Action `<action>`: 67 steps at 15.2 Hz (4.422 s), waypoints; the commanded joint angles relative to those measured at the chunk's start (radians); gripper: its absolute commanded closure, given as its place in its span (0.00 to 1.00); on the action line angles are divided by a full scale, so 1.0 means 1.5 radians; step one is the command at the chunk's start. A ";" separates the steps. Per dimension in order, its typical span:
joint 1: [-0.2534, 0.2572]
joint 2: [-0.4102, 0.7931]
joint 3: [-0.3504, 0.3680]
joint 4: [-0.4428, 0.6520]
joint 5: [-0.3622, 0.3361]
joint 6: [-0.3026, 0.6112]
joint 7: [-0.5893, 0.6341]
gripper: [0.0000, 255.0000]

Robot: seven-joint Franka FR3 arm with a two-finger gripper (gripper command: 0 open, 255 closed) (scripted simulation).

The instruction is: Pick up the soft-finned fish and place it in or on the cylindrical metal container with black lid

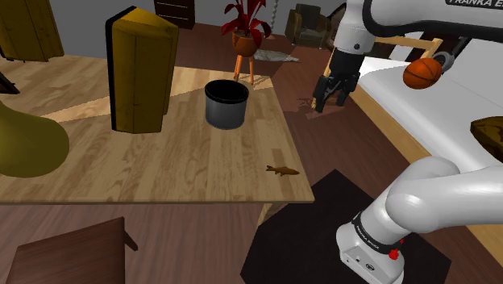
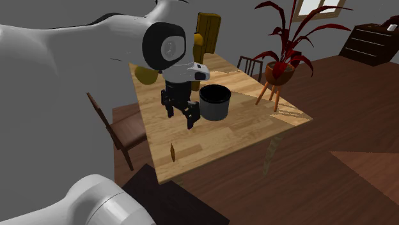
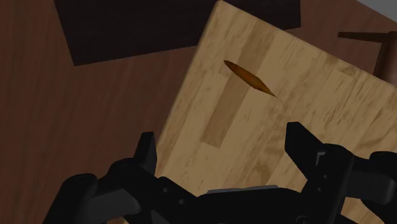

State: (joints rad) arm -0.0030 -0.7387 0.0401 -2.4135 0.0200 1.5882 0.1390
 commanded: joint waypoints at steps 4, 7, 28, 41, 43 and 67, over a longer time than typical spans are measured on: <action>0.034 -0.008 0.003 -0.071 -0.005 0.083 -0.067 0.00; 0.069 -0.010 0.005 -0.138 -0.010 0.169 -0.132 0.00; 0.196 0.197 0.005 -0.378 -0.053 0.700 -0.381 0.00; 0.196 0.197 0.005 -0.378 -0.053 0.700 -0.381 1.00; 0.196 0.197 0.005 -0.378 -0.053 0.700 -0.381 1.00; 0.210 0.009 -0.006 -0.275 -0.037 0.410 -0.401 1.00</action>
State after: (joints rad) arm 0.3116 -0.7184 0.0314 -2.8383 -0.0361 2.2222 -0.4607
